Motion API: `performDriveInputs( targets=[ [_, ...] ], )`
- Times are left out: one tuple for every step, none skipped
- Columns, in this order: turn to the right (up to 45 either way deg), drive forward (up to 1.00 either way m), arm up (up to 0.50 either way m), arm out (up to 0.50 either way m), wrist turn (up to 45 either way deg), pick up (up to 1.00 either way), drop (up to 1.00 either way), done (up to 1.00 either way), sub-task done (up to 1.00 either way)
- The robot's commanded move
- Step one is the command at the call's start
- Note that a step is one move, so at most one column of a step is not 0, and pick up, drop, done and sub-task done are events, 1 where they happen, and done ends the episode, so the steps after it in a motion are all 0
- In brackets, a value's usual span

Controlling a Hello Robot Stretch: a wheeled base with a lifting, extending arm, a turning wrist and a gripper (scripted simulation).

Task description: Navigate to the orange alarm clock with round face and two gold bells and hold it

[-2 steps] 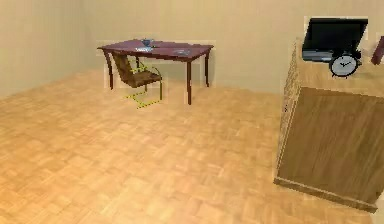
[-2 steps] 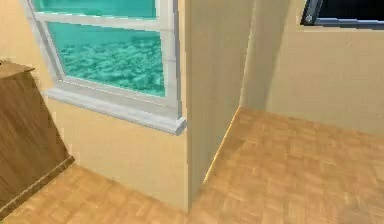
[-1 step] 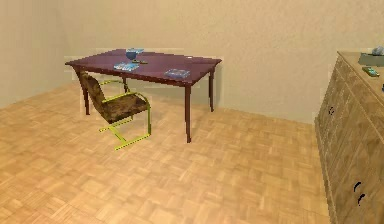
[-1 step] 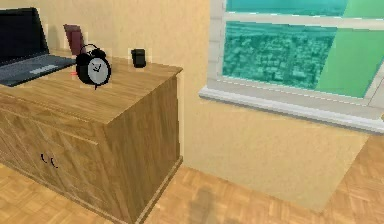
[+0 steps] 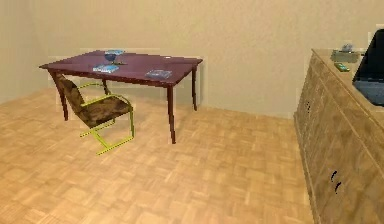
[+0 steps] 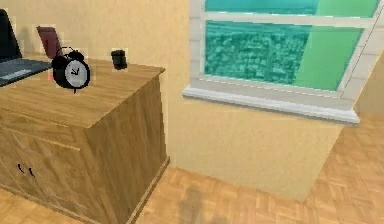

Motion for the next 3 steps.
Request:
performDriveInputs(
  targets=[
    [3.0, 0.0, 0.0, 0.0, 0.0, 0.0, 0.0, 0.0, 0.0],
    [0.0, 0.3, 0.0, 0.0, 0.0, 0.0, 0.0, 0.0, 0.0],
    [12.0, 0.0, 0.0, 0.0, 0.0, 0.0, 0.0, 0.0, 0.0]
  ],
)
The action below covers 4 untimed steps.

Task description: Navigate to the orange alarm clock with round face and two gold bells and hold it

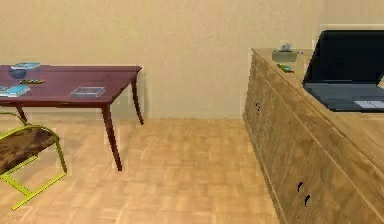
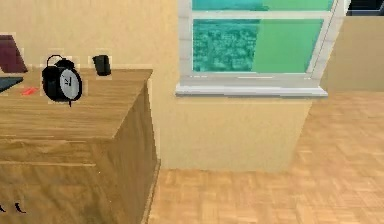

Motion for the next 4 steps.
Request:
performDriveInputs(
  targets=[
    [0.0, 1.0, 0.0, 0.0, 0.0, 0.0, 0.0, 0.0, 0.0],
    [-30.0, 0.0, 0.0, 0.0, 0.0, 0.0, 0.0, 0.0, 0.0],
    [45.0, 0.0, 0.0, 0.0, 0.0, 0.0, 0.0, 0.0, 0.0],
    [15.0, 0.0, 0.0, 0.0, 0.0, 0.0, 0.0, 0.0, 0.0]
  ],
)
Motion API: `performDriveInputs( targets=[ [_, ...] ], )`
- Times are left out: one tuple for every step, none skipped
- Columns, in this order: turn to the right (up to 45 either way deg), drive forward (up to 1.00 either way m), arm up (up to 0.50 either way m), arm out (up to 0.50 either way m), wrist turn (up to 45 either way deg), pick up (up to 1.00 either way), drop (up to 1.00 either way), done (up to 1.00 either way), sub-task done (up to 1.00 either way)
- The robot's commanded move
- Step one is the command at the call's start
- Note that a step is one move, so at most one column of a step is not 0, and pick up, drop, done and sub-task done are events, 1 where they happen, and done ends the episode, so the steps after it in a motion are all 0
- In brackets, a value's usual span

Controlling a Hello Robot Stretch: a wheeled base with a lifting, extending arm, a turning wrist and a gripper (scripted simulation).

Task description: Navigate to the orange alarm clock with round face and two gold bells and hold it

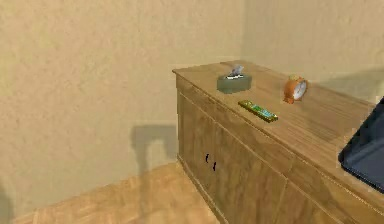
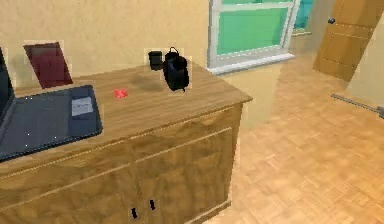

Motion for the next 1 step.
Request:
performDriveInputs(
  targets=[
    [0.0, 0.7, 0.0, 0.0, 0.0, 0.0, 0.0, 0.0, 0.0]
  ],
)
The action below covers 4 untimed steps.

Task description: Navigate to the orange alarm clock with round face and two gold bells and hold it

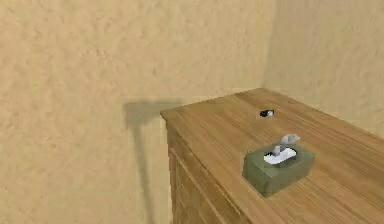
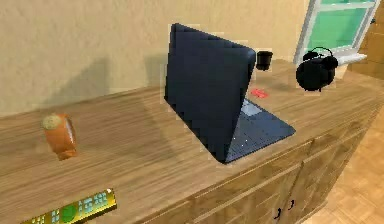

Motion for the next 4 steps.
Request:
performDriveInputs(
  targets=[
    [-27.0, 0.0, 0.0, 0.0, 0.0, 0.0, 0.0, 0.0, 0.0],
    [0.0, 0.0, 0.5, 0.0, 0.0, 0.0, 0.0, 0.0, 0.0],
    [0.0, 0.0, 0.38, 0.0, 0.0, 0.0, 0.0, 0.0, 0.0],
    [0.0, 0.0, 0.0, 0.26, 0.0, 0.0, 0.0, 0.0, 0.0]
  ],
)
